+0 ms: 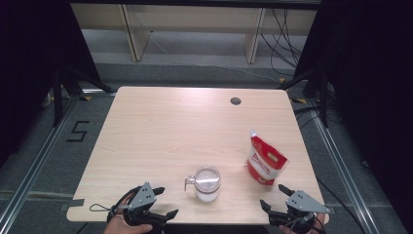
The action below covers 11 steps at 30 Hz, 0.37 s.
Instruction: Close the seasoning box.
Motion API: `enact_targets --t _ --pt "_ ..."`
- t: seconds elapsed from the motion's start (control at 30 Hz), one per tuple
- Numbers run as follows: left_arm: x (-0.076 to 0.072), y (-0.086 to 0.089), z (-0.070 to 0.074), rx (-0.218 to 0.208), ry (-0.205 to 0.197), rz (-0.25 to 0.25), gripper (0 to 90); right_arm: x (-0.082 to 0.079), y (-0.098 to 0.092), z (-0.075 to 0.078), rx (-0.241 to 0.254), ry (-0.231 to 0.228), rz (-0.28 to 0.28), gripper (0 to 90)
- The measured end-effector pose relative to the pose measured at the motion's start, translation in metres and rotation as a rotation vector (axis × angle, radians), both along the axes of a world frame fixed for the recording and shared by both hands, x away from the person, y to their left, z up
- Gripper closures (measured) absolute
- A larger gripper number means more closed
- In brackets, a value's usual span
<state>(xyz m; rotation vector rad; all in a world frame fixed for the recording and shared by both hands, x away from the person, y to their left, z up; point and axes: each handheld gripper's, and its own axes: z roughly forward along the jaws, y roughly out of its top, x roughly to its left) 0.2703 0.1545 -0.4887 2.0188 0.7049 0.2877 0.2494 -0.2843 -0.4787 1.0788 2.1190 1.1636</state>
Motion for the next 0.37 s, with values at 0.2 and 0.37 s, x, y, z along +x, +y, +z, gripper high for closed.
enact_targets --t 0.2,0.37 --pt "-0.0007 0.0003 0.0004 0.016 0.022 0.009 16.4 0.0009 -0.0006 -0.0014 -0.001 0.013 -0.004 19.9" --pt "0.0014 0.0014 -0.0022 0.007 0.04 0.022 16.4 0.0042 -0.0027 -0.0032 -0.009 0.02 0.003 18.8"
